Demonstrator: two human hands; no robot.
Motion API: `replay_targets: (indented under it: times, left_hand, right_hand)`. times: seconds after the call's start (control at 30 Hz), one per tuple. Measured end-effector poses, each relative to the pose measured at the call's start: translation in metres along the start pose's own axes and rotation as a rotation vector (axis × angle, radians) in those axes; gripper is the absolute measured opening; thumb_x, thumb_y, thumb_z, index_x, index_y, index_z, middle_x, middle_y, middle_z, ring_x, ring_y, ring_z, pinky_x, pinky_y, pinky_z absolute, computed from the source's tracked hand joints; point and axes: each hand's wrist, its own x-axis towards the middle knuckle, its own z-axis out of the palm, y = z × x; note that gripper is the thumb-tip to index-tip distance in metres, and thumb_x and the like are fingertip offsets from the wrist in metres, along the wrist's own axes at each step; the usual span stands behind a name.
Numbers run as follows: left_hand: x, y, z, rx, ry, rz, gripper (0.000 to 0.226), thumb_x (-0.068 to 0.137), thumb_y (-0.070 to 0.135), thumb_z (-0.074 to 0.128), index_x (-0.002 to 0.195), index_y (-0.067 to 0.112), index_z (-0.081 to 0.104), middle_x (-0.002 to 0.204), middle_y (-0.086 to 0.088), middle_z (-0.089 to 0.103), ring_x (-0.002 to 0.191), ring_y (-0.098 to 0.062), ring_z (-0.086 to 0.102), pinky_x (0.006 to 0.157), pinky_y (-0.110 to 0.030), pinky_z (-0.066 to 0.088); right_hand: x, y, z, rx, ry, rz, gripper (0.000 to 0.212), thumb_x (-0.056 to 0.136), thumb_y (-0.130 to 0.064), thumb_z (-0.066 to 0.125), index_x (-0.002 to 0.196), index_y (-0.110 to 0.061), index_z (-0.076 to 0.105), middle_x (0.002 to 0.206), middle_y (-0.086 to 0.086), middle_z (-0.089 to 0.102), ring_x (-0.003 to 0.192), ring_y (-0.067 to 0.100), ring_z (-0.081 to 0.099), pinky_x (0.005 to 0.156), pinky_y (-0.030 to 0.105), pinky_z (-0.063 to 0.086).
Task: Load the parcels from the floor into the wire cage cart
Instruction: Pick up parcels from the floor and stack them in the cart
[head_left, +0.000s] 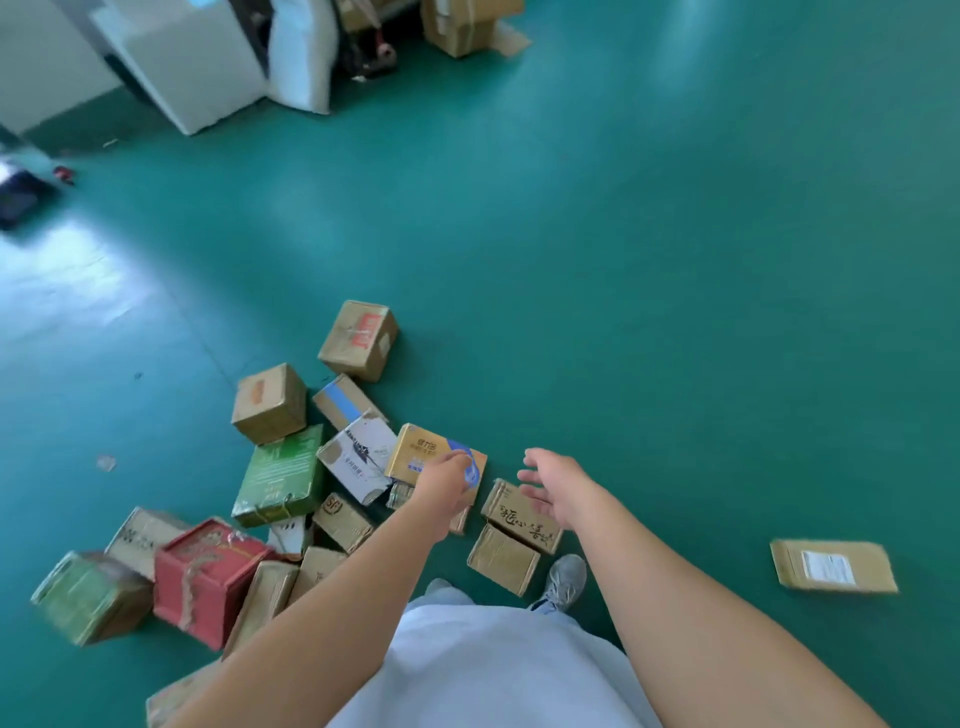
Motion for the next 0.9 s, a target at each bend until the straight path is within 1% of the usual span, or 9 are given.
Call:
replay_targets:
  times: [0.07, 0.13, 0.23, 0.3, 0.4, 0.53, 0.67, 0.77, 0.9]
  left_hand:
    - [0.0, 0.004, -0.009, -0.062, 0.046, 0.012, 0.031, 0.107, 0.022, 0.045, 0.134, 0.02, 0.059, 0.098, -0.002, 0.058, 0.1, -0.022, 0.058, 0.09, -0.035, 0.053]
    - [0.002, 0.006, -0.022, -0.146, 0.08, 0.008, 0.03, 0.107, 0.022, 0.046, 0.134, 0.021, 0.059, 0.105, -0.004, 0.062, 0.104, -0.023, 0.061, 0.092, -0.035, 0.054]
    - [0.008, 0.006, -0.045, -0.239, 0.121, 0.012, 0.031, 0.106, 0.021, 0.048, 0.134, 0.02, 0.059, 0.114, -0.011, 0.064, 0.104, -0.025, 0.062, 0.098, -0.041, 0.055]
    - [0.012, 0.004, -0.062, -0.298, 0.133, 0.037, 0.033, 0.105, 0.019, 0.049, 0.137, 0.016, 0.058, 0.117, -0.01, 0.06, 0.103, -0.026, 0.057, 0.102, -0.044, 0.051]
    - [0.022, 0.003, -0.093, -0.385, 0.137, 0.075, 0.036, 0.105, 0.015, 0.049, 0.14, 0.01, 0.054, 0.122, -0.007, 0.056, 0.107, -0.025, 0.053, 0.098, -0.046, 0.045]
    - [0.046, 0.009, -0.151, -0.469, 0.213, 0.018, 0.023, 0.108, 0.014, 0.045, 0.126, 0.013, 0.059, 0.103, -0.006, 0.059, 0.087, -0.019, 0.057, 0.094, -0.041, 0.054]
    - [0.066, 0.018, -0.217, -0.591, 0.238, -0.017, 0.015, 0.108, 0.018, 0.044, 0.112, 0.02, 0.059, 0.093, -0.003, 0.055, 0.079, -0.016, 0.053, 0.073, -0.031, 0.049]
    - [0.078, 0.025, -0.264, -0.654, 0.254, -0.04, 0.016, 0.109, 0.017, 0.045, 0.12, 0.018, 0.057, 0.097, -0.002, 0.055, 0.084, -0.016, 0.054, 0.072, -0.03, 0.049]
    - [0.099, 0.029, -0.319, -0.717, 0.248, -0.042, 0.028, 0.106, 0.017, 0.048, 0.131, 0.016, 0.06, 0.103, -0.008, 0.059, 0.09, -0.021, 0.055, 0.08, -0.035, 0.053]
  right_hand:
    - [0.004, -0.013, 0.011, -0.053, -0.029, -0.013, 0.025, 0.103, -0.03, 0.049, 0.118, -0.015, 0.061, 0.112, 0.001, 0.068, 0.094, 0.018, 0.062, 0.077, 0.032, 0.05]
    - [0.005, -0.025, 0.027, -0.105, -0.062, -0.023, 0.023, 0.103, -0.029, 0.049, 0.115, -0.013, 0.061, 0.107, 0.001, 0.066, 0.092, 0.018, 0.06, 0.078, 0.032, 0.048]
    - [0.008, -0.037, 0.057, -0.207, -0.102, -0.031, 0.024, 0.103, -0.03, 0.05, 0.114, -0.013, 0.063, 0.109, 0.002, 0.067, 0.093, 0.018, 0.061, 0.084, 0.034, 0.05]
    - [0.009, -0.044, 0.079, -0.283, -0.127, -0.032, 0.023, 0.103, -0.032, 0.05, 0.109, -0.015, 0.064, 0.113, 0.001, 0.068, 0.097, 0.018, 0.064, 0.087, 0.035, 0.051]
    - [0.009, -0.056, 0.12, -0.365, -0.158, -0.039, 0.02, 0.105, -0.033, 0.049, 0.105, -0.017, 0.062, 0.117, 0.003, 0.067, 0.103, 0.02, 0.063, 0.083, 0.032, 0.051]
    - [0.012, -0.072, 0.187, -0.472, -0.19, -0.053, 0.025, 0.105, -0.034, 0.05, 0.111, -0.014, 0.063, 0.12, 0.005, 0.067, 0.104, 0.02, 0.063, 0.084, 0.033, 0.051]
    - [0.01, -0.09, 0.262, -0.58, -0.193, -0.053, 0.025, 0.105, -0.037, 0.049, 0.107, -0.016, 0.062, 0.115, 0.002, 0.068, 0.099, 0.017, 0.064, 0.085, 0.032, 0.052]
    - [0.012, -0.099, 0.314, -0.628, -0.184, -0.049, 0.03, 0.104, -0.036, 0.051, 0.119, -0.013, 0.063, 0.117, 0.002, 0.068, 0.105, 0.017, 0.066, 0.085, 0.031, 0.053]
    - [0.012, -0.11, 0.373, -0.682, -0.227, -0.056, 0.035, 0.105, -0.031, 0.05, 0.133, -0.011, 0.057, 0.121, 0.004, 0.065, 0.106, 0.019, 0.064, 0.098, 0.036, 0.052]
